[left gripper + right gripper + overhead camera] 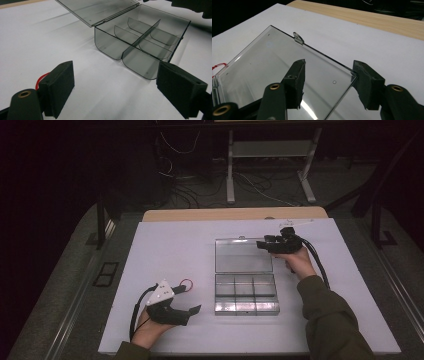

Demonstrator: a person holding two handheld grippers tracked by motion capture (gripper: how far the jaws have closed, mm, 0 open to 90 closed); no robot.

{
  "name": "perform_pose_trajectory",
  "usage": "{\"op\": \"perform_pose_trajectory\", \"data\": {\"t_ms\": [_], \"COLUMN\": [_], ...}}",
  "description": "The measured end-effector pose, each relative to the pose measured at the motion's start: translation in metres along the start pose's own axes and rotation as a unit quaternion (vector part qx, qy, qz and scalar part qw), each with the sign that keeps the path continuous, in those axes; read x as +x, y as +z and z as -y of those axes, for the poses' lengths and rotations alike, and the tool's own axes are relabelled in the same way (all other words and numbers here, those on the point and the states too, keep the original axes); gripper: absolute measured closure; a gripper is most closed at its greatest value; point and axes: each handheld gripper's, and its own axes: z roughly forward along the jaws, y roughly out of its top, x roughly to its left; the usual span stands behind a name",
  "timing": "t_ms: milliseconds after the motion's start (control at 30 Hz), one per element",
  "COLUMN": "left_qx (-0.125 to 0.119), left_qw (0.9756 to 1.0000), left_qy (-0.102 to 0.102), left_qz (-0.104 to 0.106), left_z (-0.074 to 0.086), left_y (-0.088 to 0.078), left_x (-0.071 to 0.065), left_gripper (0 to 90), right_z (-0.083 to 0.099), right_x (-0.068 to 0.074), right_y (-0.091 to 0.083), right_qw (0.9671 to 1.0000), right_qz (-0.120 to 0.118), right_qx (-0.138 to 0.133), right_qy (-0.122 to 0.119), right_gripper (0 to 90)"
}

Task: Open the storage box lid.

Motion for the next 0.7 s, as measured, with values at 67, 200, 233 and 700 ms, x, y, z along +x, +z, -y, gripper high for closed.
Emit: {"op": "perform_pose_trajectory", "data": {"t_ms": [67,200,233,700], "left_qx": [0.001,0.002,0.003,0.004], "left_qw": [1.0000,1.0000,1.0000,1.0000], "left_qy": [0.001,0.003,0.004,0.001], "left_qz": [0.000,0.000,0.000,0.001], "left_z": [0.000,0.000,0.000,0.001], "left_y": [0.000,0.001,0.000,0.001], "left_x": [0.000,0.000,0.000,0.000], "left_gripper": [14.0,14.0,14.0,14.0], "right_z": [0.001,0.002,0.003,0.011], "right_x": [0.000,-0.002,-0.002,-0.006], "right_y": [0.001,0.003,0.004,0.012], "right_qw": [1.0000,1.0000,1.0000,0.9996], "right_qz": [0.000,-0.002,-0.001,0.001], "right_qx": [0.000,0.004,0.003,0.022], "right_qy": [0.002,0.005,0.006,0.018], "right_gripper": [43.6,43.1,43.0,41.0]}}
